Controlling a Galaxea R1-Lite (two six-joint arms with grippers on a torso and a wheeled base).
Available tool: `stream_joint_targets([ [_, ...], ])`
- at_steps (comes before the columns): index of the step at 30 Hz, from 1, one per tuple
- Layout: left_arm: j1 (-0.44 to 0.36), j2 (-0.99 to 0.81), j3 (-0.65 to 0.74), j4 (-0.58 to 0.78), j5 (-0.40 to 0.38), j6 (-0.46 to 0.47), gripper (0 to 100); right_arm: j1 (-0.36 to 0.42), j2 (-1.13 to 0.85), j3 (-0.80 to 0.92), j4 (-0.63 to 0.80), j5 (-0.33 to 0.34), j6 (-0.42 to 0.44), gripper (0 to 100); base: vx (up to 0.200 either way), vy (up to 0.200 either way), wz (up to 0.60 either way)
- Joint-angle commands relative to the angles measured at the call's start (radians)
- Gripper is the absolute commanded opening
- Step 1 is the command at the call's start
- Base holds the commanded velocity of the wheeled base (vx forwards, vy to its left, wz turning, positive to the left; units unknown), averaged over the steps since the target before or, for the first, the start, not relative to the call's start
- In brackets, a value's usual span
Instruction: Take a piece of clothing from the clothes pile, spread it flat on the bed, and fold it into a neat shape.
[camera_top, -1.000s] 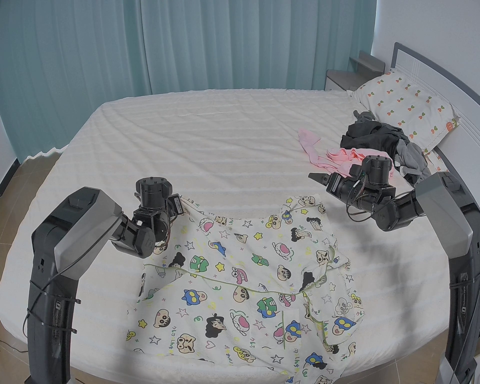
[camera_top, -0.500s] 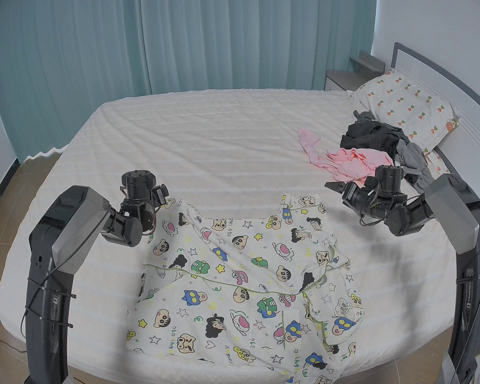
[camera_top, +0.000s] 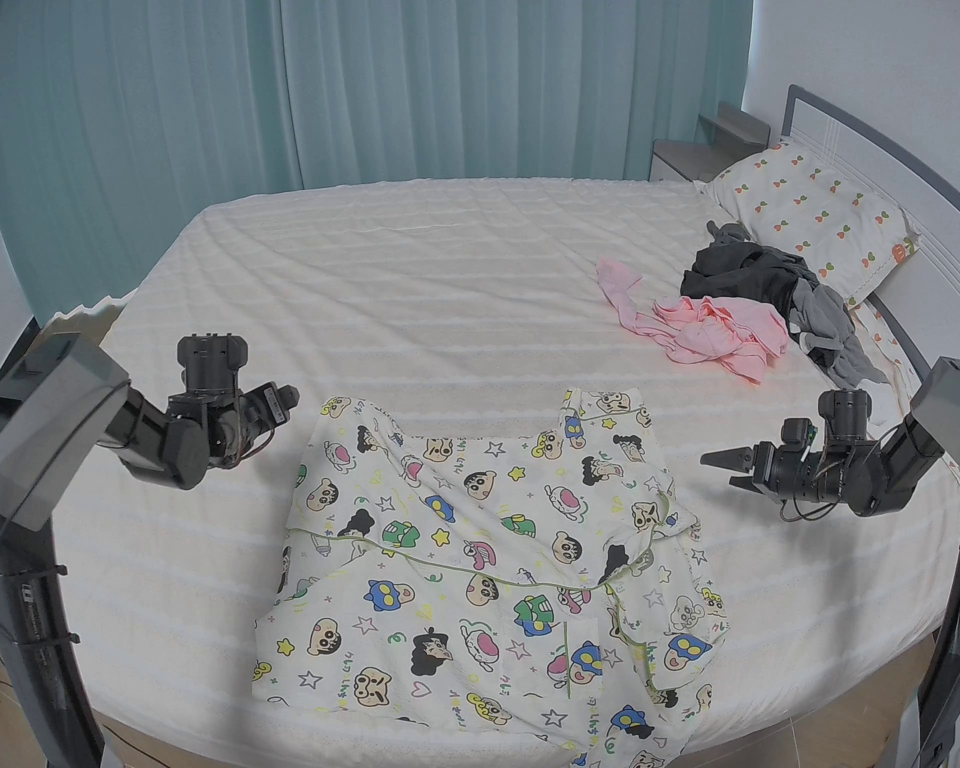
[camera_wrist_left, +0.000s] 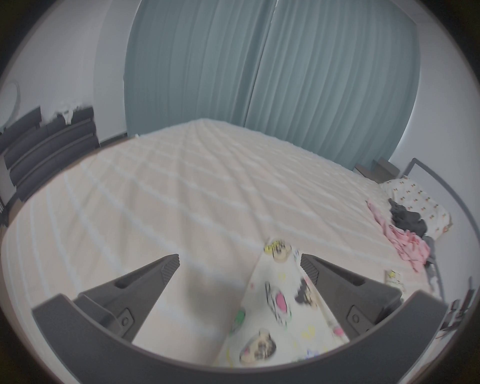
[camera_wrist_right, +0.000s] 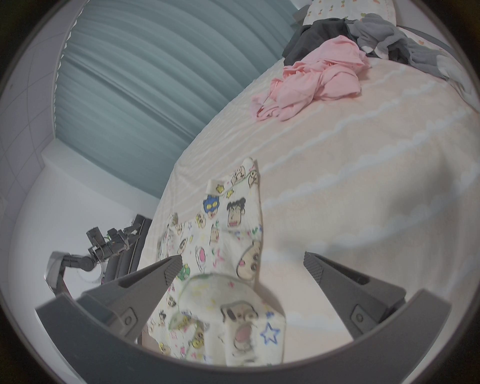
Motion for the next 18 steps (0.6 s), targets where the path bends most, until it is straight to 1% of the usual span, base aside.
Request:
stream_joint_targets([
  [1,0.018,-0.460,0.515,0.043,-0.278,-0.209,100,-0.083,-0.010,0.225,0.008,0.139,-0.226,100,0.000,0.000,0.00],
  [4,0.009,-0.530,0.621,0.037,-0.307,-0.264,100,-0.060,-0.007,0.247,0.027,0.139,-0.230,100,0.000,0.000,0.00],
  [6,0.002,-0.544,0.650,0.031,-0.312,-0.296,100,-0.051,-0.004,0.250,0.041,0.139,-0.236,100,0.000,0.000,0.00],
  [7,-0.004,-0.558,0.678,0.016,-0.317,-0.342,100,-0.042,-0.004,0.250,0.057,0.139,-0.244,100,0.000,0.000,0.00],
  [9,-0.005,-0.559,0.682,0.011,-0.317,-0.353,100,-0.037,-0.004,0.250,0.064,0.139,-0.247,100,0.000,0.000,0.00],
  [10,-0.031,-0.570,0.741,-0.043,-0.321,-0.420,100,-0.010,-0.007,0.250,0.122,0.137,-0.275,100,0.000,0.000,0.00],
  [13,-0.054,-0.570,0.811,-0.124,-0.318,-0.427,100,0.015,-0.007,0.250,0.160,0.119,-0.324,100,0.000,0.000,0.00],
  [16,-0.064,-0.559,0.851,-0.199,-0.312,-0.427,100,0.030,-0.007,0.248,0.166,0.076,-0.339,100,0.000,0.000,0.00],
  [18,-0.064,-0.549,0.863,-0.225,-0.309,-0.427,100,0.042,-0.007,0.248,0.165,0.062,-0.341,100,0.000,0.000,0.00],
])
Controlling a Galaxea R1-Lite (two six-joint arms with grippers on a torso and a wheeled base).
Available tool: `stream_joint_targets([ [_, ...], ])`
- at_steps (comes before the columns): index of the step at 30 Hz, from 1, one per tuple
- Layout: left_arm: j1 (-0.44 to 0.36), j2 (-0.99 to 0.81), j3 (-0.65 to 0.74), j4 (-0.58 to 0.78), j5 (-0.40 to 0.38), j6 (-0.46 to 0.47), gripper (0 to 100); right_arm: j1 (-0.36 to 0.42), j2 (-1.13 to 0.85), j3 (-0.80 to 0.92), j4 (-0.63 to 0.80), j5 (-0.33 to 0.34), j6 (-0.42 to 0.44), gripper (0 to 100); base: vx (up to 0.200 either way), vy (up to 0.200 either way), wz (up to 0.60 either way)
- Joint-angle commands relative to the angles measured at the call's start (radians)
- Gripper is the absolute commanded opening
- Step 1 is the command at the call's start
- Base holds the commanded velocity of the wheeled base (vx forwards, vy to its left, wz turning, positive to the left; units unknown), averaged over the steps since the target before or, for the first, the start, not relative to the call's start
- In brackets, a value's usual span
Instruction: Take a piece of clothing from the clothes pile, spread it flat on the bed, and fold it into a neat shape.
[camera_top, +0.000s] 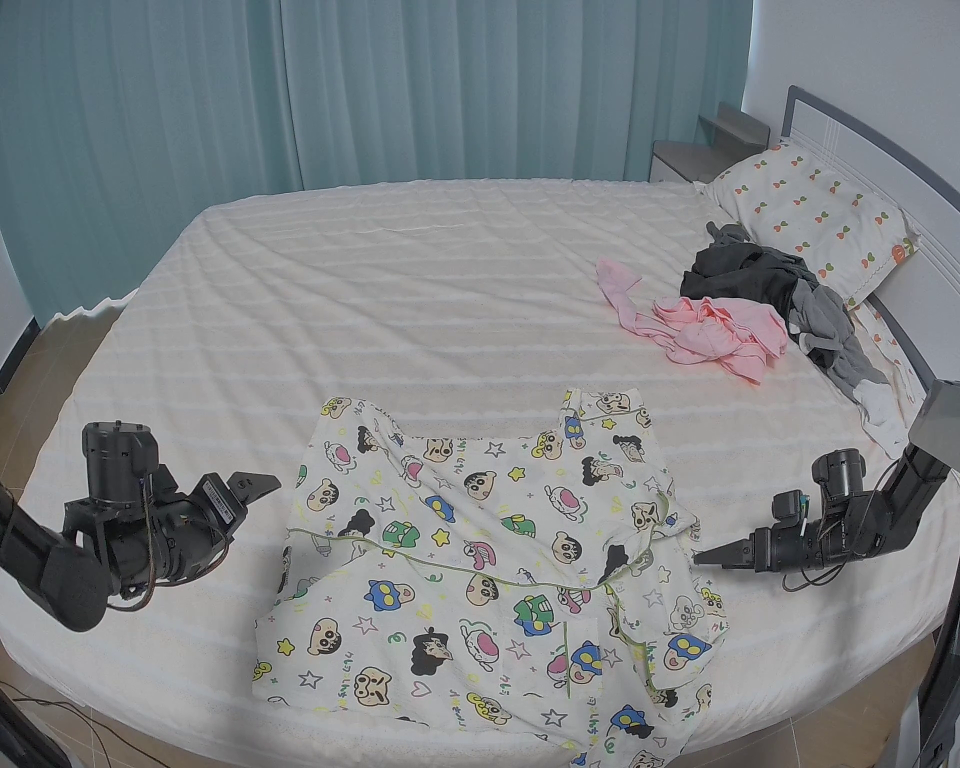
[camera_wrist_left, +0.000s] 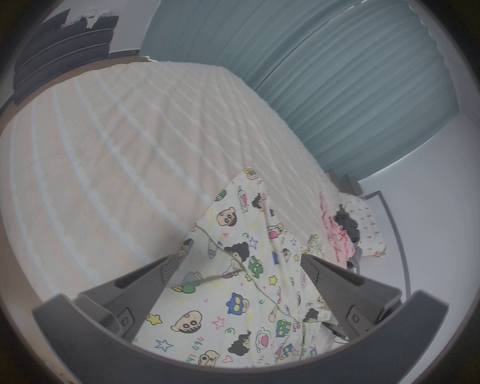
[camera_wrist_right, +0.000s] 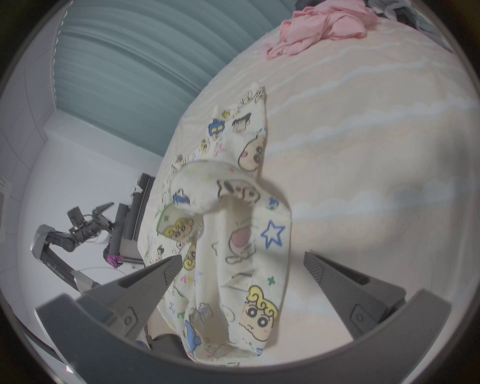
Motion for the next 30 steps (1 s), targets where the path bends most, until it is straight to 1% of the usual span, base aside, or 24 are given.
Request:
stream_joint_targets([
  [1,-0.028,-0.043,0.094,-0.069,-0.007,-0.021,100,0.050,0.003,0.019,0.022,-0.035,-0.029,100,0.000,0.000,0.00],
  [4,-0.030,-0.043,0.099,-0.083,-0.006,-0.021,100,0.061,0.003,0.012,0.022,-0.041,-0.029,100,0.000,0.000,0.00],
  [6,-0.034,-0.045,0.099,-0.085,-0.003,-0.021,100,0.087,0.014,-0.001,0.025,-0.094,-0.029,100,0.000,0.000,0.00],
  [8,-0.034,-0.048,0.100,-0.085,-0.003,-0.021,100,0.104,0.026,-0.012,0.024,-0.112,-0.028,100,0.000,0.000,0.00],
  [12,-0.034,-0.049,0.102,-0.085,-0.003,-0.021,100,0.105,0.026,-0.024,0.025,-0.110,-0.020,100,0.000,0.000,0.00],
  [18,-0.036,-0.051,0.114,-0.086,-0.003,-0.021,100,0.074,0.012,-0.018,0.025,-0.104,0.071,100,0.000,0.000,0.00],
  [21,-0.036,-0.051,0.117,-0.086,-0.003,-0.021,100,0.070,0.011,-0.020,0.025,-0.104,0.126,100,0.000,0.000,0.00],
  [22,-0.036,-0.052,0.117,-0.086,-0.003,-0.021,100,0.070,0.011,-0.020,0.025,-0.104,0.132,100,0.000,0.000,0.00],
  [23,-0.036,-0.052,0.117,-0.086,-0.003,-0.021,100,0.067,0.012,-0.021,0.025,-0.109,0.169,100,0.000,0.000,0.00],
  [24,-0.036,-0.054,0.117,-0.086,-0.003,-0.021,100,0.067,0.012,-0.023,0.025,-0.109,0.186,100,0.000,0.000,0.00],
  [30,-0.036,-0.052,0.117,-0.086,-0.003,-0.021,100,0.070,0.018,-0.026,0.028,-0.113,0.207,100,0.000,0.000,0.00],
])
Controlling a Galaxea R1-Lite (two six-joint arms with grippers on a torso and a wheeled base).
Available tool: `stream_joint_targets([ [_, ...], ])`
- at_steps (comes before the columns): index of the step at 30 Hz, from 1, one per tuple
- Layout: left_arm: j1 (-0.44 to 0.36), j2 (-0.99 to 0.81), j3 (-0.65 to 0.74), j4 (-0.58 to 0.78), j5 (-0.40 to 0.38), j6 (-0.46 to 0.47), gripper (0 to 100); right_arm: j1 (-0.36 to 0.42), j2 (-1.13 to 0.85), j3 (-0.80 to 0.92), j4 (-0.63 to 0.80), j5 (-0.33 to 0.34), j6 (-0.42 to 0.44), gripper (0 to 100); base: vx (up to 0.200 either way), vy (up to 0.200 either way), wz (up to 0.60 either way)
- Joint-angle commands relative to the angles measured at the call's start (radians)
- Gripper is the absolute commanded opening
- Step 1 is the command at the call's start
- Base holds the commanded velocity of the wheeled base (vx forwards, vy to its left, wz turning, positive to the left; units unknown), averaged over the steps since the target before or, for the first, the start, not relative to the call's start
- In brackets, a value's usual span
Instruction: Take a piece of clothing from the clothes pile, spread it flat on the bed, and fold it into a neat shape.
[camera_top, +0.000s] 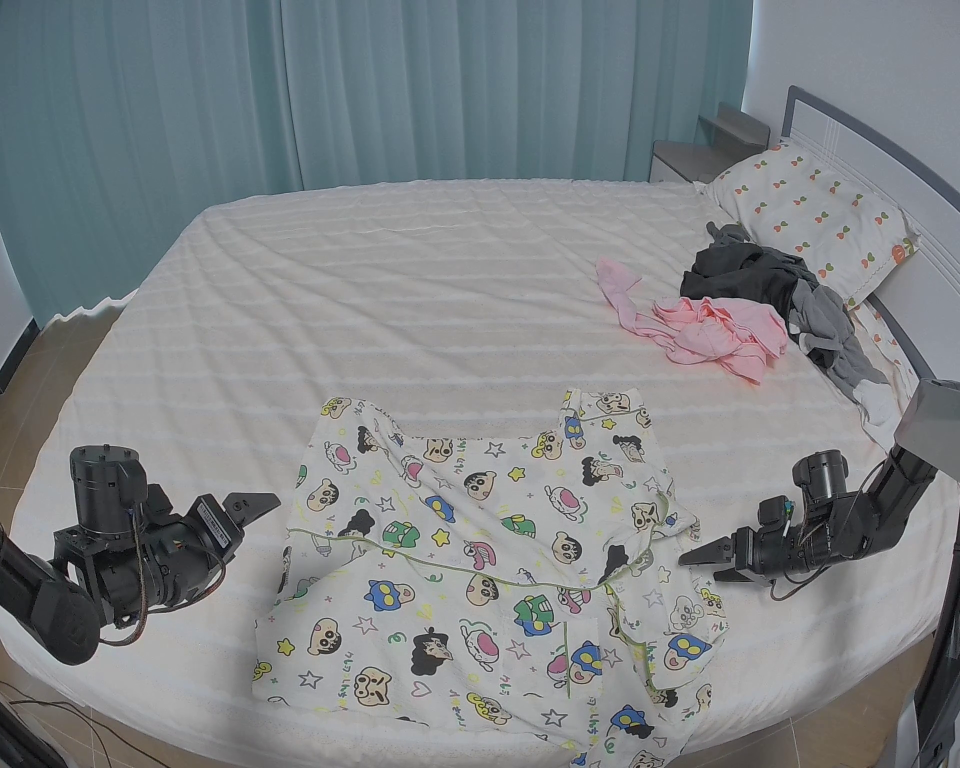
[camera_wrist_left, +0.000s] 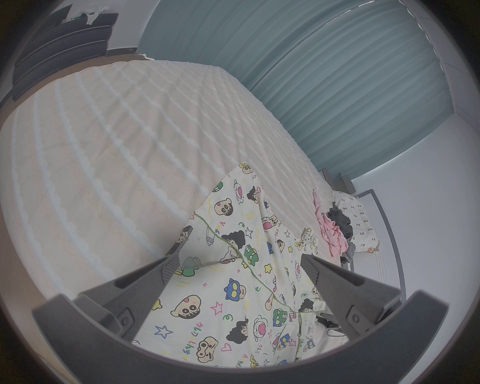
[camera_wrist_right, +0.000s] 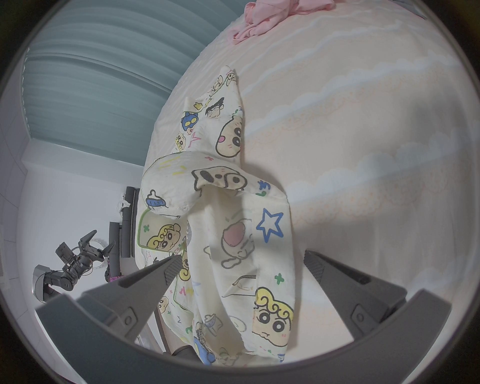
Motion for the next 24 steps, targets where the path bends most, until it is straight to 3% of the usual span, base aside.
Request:
stream_joint_targets([
  [1,0.000,0.002,0.000,0.000,0.000,0.000,100,0.005,0.003,-0.002,0.000,-0.002,0.003,0,0.000,0.000,0.00],
  [15,-0.041,-0.015,-0.003,0.000,0.057,0.003,100,-0.009,-0.011,0.004,-0.002,-0.017,0.044,0,0.000,0.000,0.00],
  [21,-0.041,-0.019,-0.003,0.000,0.068,0.009,100,-0.081,-0.063,-0.002,-0.008,-0.020,0.041,0,0.000,0.000,0.00],
  [24,-0.038,-0.019,0.002,0.001,0.083,0.050,100,-0.168,-0.107,-0.008,-0.014,-0.057,0.033,0,0.000,0.000,0.00],
])
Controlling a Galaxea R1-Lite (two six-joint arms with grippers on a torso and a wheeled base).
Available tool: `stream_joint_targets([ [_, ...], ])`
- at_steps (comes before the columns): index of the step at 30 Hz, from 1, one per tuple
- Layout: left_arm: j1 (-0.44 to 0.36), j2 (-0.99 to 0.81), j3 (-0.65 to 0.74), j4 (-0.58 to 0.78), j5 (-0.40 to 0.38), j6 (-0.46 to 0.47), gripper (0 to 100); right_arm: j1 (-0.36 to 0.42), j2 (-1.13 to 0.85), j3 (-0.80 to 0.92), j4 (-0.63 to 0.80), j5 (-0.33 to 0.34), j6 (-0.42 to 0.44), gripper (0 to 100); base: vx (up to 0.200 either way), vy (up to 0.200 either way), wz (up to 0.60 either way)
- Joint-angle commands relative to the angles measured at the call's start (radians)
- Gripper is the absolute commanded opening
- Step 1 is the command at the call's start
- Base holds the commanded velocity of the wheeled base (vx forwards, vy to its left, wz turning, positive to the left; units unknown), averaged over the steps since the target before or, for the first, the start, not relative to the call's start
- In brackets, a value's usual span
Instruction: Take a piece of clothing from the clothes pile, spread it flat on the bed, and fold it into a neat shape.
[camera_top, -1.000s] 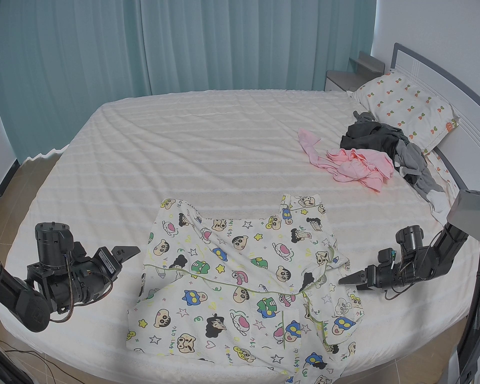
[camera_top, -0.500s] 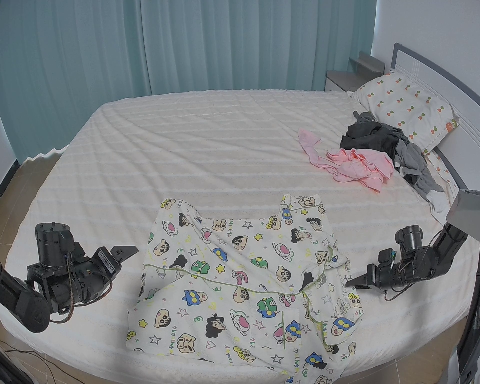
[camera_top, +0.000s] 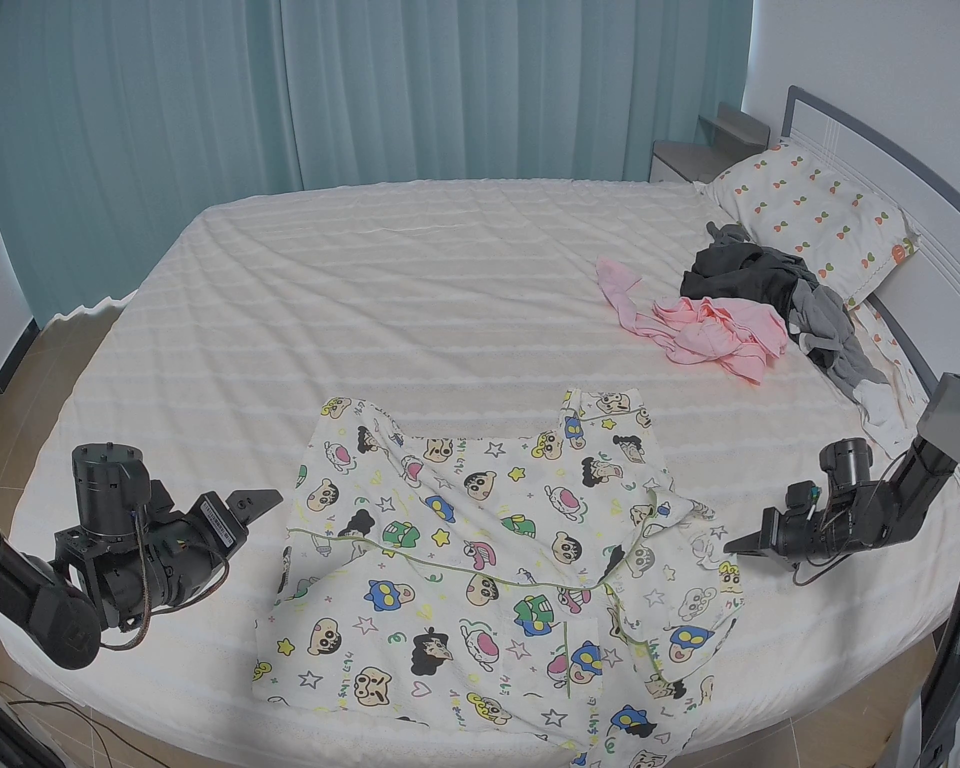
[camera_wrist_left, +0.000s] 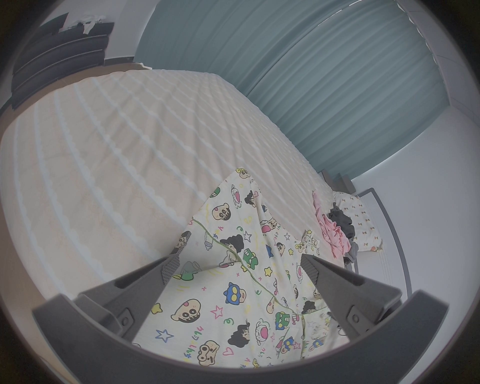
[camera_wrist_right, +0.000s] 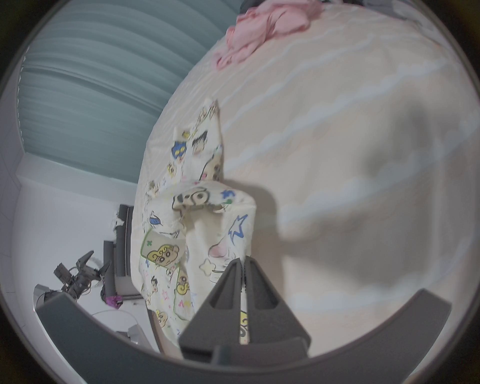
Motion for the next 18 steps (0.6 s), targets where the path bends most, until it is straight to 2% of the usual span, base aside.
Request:
stream_joint_targets([
  [1,0.002,-0.001,0.004,0.001,0.010,0.031,100,-0.081,-0.061,-0.008,-0.007,-0.025,-0.006,0,0.000,0.000,0.00],
  [3,0.007,-0.001,0.004,0.007,0.010,0.066,100,-0.127,-0.075,-0.016,-0.013,-0.029,-0.009,0,0.000,0.000,0.00],
  [5,0.007,-0.001,0.004,0.007,0.010,0.066,100,-0.127,-0.075,-0.016,-0.013,-0.029,-0.009,0,0.000,0.000,0.00],
  [6,0.007,0.004,0.010,0.010,0.010,0.106,100,-0.161,-0.071,-0.019,-0.016,-0.039,-0.023,0,0.000,0.000,0.00],
  [9,0.007,0.011,0.015,0.010,0.010,0.148,100,-0.180,-0.048,-0.037,-0.030,-0.069,-0.037,0,0.000,0.000,0.00],
  [18,0.006,0.065,0.025,0.010,0.009,0.161,100,-0.207,0.031,-0.141,-0.083,-0.161,-0.030,0,0.000,0.000,0.00],
])
